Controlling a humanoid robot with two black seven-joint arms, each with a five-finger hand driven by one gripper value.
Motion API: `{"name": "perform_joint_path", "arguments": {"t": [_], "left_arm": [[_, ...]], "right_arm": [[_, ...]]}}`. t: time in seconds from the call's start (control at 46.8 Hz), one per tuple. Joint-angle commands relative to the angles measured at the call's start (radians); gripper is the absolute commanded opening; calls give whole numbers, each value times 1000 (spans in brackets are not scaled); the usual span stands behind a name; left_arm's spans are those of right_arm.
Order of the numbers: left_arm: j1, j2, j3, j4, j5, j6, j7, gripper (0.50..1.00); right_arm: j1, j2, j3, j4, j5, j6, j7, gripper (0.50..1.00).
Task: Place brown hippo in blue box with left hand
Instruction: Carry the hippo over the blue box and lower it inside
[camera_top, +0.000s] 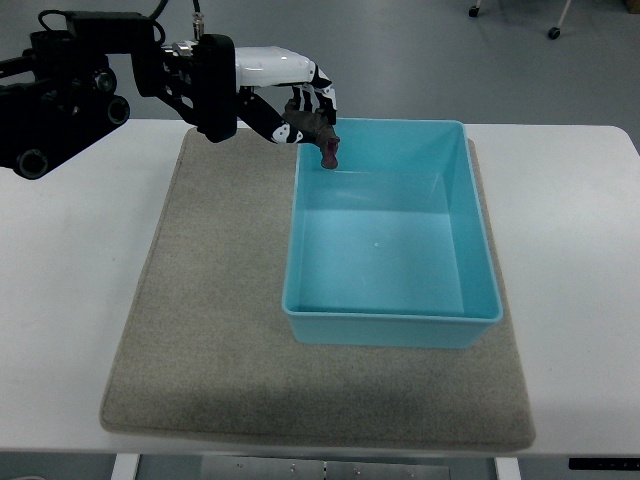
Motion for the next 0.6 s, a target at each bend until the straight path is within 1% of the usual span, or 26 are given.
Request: {"name": "perform_joint_path", "arguments": {"t": [0.0, 0.086, 0.278, 0.299, 0.321, 0.385, 0.406, 0.428, 0.449, 0.577], "left_arm": [[34, -30, -2, 9, 8, 13, 2, 500], [71, -63, -2, 12, 9, 17, 2, 500], [82, -96, -3, 9, 8, 73, 2, 500], [82, -100, -3, 9, 6, 76, 3, 522], [85, -103, -3, 9, 1, 81, 2, 595], [99, -106, -3, 6, -9, 98, 2, 848], [102, -106, -3, 4, -11, 107, 2, 923], [103, -106, -5, 3, -12, 115, 2, 983], [105, -105, -5, 1, -14, 119, 2, 996], [117, -103, -8, -2, -40, 124, 0, 999]], "right_arm": [[0, 0, 0, 0, 0, 0, 0, 936], [0, 0, 0, 0, 0, 0, -1, 936], [0, 0, 0, 0, 0, 0, 0, 936], [0, 0, 0, 0, 0, 0, 0, 936], [0, 0, 0, 0, 0, 0, 0, 936], [0, 0, 0, 0, 0, 0, 0, 936], [0, 0, 0, 0, 0, 0, 0, 936], [0, 0, 0, 0, 0, 0, 0, 936], [0, 0, 0, 0, 0, 0, 0, 936], [0, 0, 0, 0, 0, 0, 0, 936]]}}
